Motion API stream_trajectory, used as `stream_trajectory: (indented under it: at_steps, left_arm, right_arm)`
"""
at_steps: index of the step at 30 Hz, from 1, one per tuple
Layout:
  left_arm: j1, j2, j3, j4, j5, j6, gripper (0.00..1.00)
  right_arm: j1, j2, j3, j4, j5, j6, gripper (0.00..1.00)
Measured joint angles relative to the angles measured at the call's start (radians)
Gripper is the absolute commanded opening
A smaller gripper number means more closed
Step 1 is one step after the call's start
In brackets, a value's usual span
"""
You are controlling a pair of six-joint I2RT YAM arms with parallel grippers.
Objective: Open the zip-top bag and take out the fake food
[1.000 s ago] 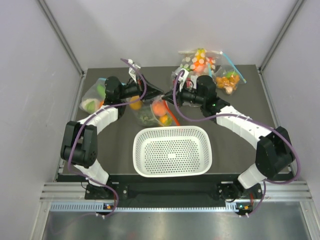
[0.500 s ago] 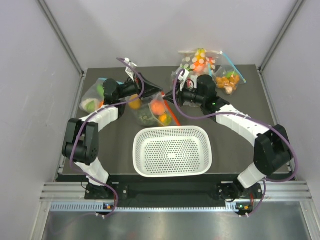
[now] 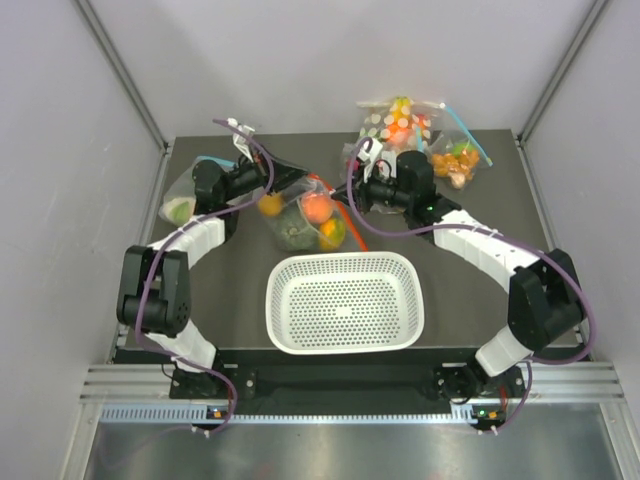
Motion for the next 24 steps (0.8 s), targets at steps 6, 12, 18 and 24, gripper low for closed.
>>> stream_trajectory:
  at_steps: [6,12,18,24]
  left_arm:
    - [0.014,-0.073,-0.004,-0.152,-0.094,0.131,0.0]
    - [0.016,-0.116,-0.004,-0.28,-0.183,0.241,0.0]
    - [0.037,-0.163,-0.018,-0.367,-0.306,0.313,0.0]
    - [0.042,-0.187,-0.024,-0.394,-0.355,0.336,0.0]
  right_arm:
    - [-0.001,-0.012,-0.034,-0.037,0.027,-0.001,0.0]
    - [-0.003,-0.056,-0.066,-0.064,0.062,-0.002,0.0]
    - [-0.013,-0.111,-0.123,-0.104,0.111,-0.011,0.0]
    - [-0.013,-0.151,-0.16,-0.131,0.144,-0.02,0.0]
